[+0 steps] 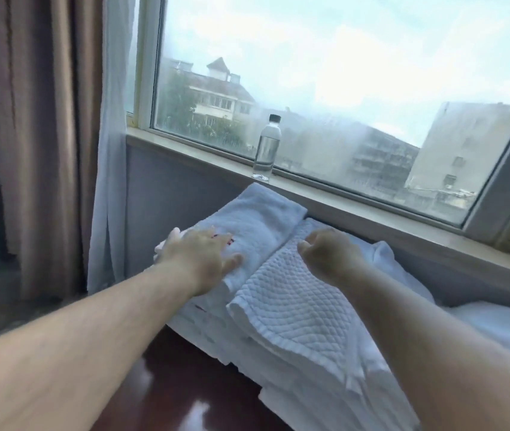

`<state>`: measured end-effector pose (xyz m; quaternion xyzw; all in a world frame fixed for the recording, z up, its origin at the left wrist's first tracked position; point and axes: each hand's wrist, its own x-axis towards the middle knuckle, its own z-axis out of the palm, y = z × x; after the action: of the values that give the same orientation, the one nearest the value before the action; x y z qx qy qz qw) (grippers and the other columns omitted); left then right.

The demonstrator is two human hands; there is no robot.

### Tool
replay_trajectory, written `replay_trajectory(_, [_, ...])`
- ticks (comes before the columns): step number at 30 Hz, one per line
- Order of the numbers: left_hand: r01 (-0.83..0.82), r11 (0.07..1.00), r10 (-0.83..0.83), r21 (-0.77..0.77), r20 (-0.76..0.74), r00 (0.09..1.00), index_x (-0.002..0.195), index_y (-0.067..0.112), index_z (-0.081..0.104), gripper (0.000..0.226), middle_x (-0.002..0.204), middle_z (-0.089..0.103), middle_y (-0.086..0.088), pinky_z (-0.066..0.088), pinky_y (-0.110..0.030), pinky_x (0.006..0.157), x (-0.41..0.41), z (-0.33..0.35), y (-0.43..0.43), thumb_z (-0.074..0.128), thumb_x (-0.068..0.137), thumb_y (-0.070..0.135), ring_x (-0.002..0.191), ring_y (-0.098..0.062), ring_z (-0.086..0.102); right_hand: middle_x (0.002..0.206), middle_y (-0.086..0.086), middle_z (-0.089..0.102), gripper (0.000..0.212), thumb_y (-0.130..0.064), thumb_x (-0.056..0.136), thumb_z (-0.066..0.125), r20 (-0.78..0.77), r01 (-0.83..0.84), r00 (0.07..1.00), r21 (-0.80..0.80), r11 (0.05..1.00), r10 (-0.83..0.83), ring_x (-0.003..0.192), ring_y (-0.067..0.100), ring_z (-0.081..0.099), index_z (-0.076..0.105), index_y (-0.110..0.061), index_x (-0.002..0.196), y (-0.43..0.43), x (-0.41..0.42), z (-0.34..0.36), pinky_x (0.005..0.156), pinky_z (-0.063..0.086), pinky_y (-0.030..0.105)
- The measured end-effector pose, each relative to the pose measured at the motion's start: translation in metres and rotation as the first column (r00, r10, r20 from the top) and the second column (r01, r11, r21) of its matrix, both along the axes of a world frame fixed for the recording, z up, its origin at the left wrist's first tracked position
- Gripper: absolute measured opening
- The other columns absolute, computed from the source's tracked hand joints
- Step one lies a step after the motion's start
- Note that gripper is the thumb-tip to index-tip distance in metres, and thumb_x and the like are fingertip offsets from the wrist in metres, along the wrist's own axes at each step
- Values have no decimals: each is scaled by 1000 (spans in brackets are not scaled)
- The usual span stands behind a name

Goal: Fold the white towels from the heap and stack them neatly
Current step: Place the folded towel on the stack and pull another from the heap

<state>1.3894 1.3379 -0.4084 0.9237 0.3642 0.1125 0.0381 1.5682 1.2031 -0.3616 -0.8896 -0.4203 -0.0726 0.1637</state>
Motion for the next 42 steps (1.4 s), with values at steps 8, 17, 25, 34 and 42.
replay_trajectory(8, [299, 953, -263, -44, 364, 894, 144, 34, 47, 49, 153, 42, 9, 27, -45, 117, -5, 20, -108, 35, 100, 55, 145, -13, 30, 64, 3, 58, 33, -25, 91, 49, -13, 75, 997, 256, 964, -74, 69, 23, 53, 52, -12, 61, -145, -29, 19, 57, 37, 34])
replay_trajectory(17, [531, 847, -499, 22, 376, 781, 126, 38, 60, 31, 133, 57, 15, 34, -38, 110, 24, 16, -224, 45, 100, 46, 129, -7, 42, 56, 5, 57, 32, -28, 88, 53, -75, 249, 968, 293, 923, -238, 62, 24, 57, 56, -6, 65, -295, -21, -13, 55, 45, 36])
replay_trajectory(25, [702, 706, -613, -95, 415, 672, 116, 40, 65, 25, 93, 47, 32, 33, -14, 80, 83, -29, -330, 48, 98, 46, 104, 2, 46, 64, -5, 65, 26, -30, 89, 59, -279, 456, 887, 410, 790, -368, 70, 13, 61, 67, -17, 67, -412, -3, -71, 59, 44, 28])
replay_trajectory(34, [758, 652, -702, -10, 369, 608, 130, 42, 57, 35, 123, 44, 29, 23, -19, 100, 135, -96, -392, 54, 95, 42, 123, 1, 32, 75, -6, 70, 23, -29, 94, 58, -455, 591, 803, 529, 609, -385, 77, 9, 62, 68, -22, 76, -462, 36, -142, 62, 41, 18])
replay_trajectory(42, [598, 801, -578, 24, 294, 762, 151, 40, 33, 76, 155, 33, 10, 30, -41, 115, 152, -126, -378, 67, 84, 49, 142, -21, 24, 80, -16, 70, 12, -35, 94, 58, -484, 549, 829, 607, 574, -280, 78, 4, 65, 65, -34, 85, -458, 48, -167, 70, 47, 18])
